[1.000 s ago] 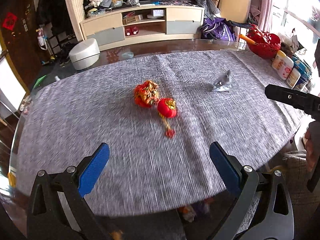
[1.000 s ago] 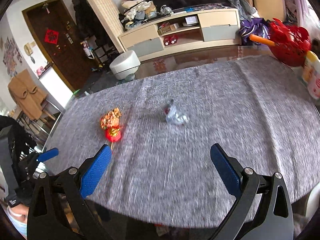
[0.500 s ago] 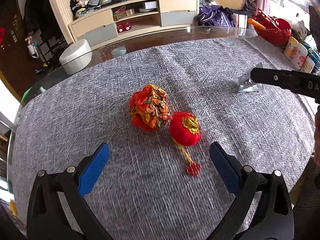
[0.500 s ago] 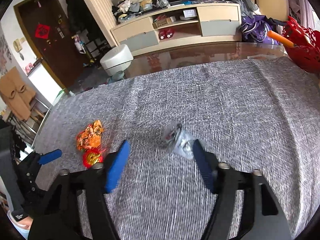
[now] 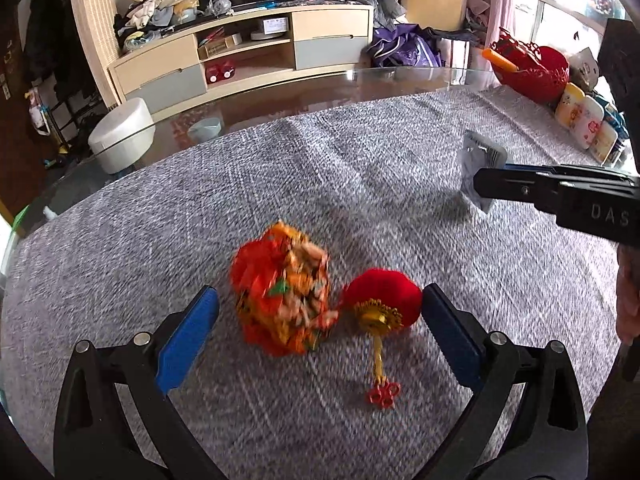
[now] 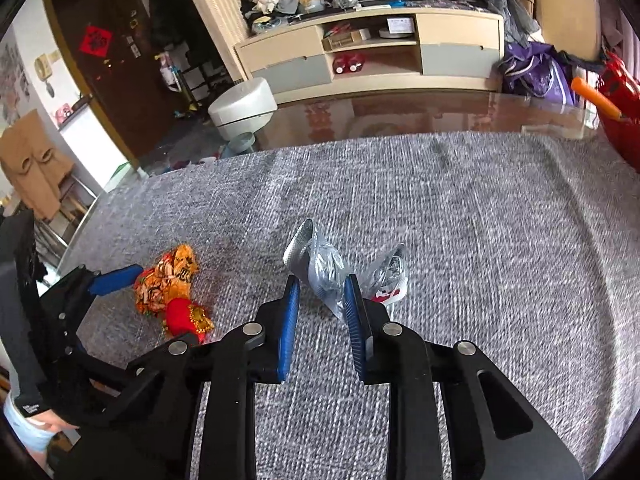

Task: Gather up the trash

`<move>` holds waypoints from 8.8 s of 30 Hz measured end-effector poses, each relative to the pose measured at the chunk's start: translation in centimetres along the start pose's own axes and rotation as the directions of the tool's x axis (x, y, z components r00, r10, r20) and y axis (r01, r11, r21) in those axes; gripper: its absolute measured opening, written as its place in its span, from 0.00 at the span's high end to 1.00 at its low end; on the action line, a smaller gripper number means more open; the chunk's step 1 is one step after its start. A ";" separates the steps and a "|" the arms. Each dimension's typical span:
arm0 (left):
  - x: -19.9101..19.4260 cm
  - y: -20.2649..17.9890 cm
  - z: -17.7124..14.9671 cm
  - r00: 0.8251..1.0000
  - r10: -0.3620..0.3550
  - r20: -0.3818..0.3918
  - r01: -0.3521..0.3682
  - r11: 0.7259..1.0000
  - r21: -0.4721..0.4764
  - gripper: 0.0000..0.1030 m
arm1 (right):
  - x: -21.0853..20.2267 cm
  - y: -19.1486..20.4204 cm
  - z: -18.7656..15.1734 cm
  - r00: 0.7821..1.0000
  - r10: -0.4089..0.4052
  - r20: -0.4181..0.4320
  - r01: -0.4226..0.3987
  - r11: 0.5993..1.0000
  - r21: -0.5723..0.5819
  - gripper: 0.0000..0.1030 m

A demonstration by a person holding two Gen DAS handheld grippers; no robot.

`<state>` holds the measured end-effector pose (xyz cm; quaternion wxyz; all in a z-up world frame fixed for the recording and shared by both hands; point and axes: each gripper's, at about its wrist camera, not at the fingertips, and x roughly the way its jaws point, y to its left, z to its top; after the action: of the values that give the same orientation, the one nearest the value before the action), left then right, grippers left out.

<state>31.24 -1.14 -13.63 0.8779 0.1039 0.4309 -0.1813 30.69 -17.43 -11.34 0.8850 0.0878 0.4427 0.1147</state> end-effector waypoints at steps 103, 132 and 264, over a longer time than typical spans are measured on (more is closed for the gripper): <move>-6.1 -12.1 -26.0 0.972 -0.143 -0.187 0.089 0.958 -0.272 0.41 | -6.0 0.2 -26.8 0.967 0.107 -0.233 -0.095 0.994 0.062 0.81; -10.2 -11.0 -24.2 0.993 -0.048 -0.104 0.015 0.956 -0.292 0.08 | -10.3 -1.8 -24.8 0.997 -0.031 -0.075 0.036 0.997 0.069 0.03; -35.5 -12.2 -14.7 0.860 0.266 0.435 -0.155 0.949 -0.273 0.08 | -34.0 6.1 -18.8 0.818 -0.244 0.520 0.291 0.957 -0.009 0.03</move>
<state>-4.27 0.79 5.27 0.9761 0.0026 0.2109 -0.0526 -4.99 -20.12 5.09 0.9809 0.0131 0.1929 -0.0188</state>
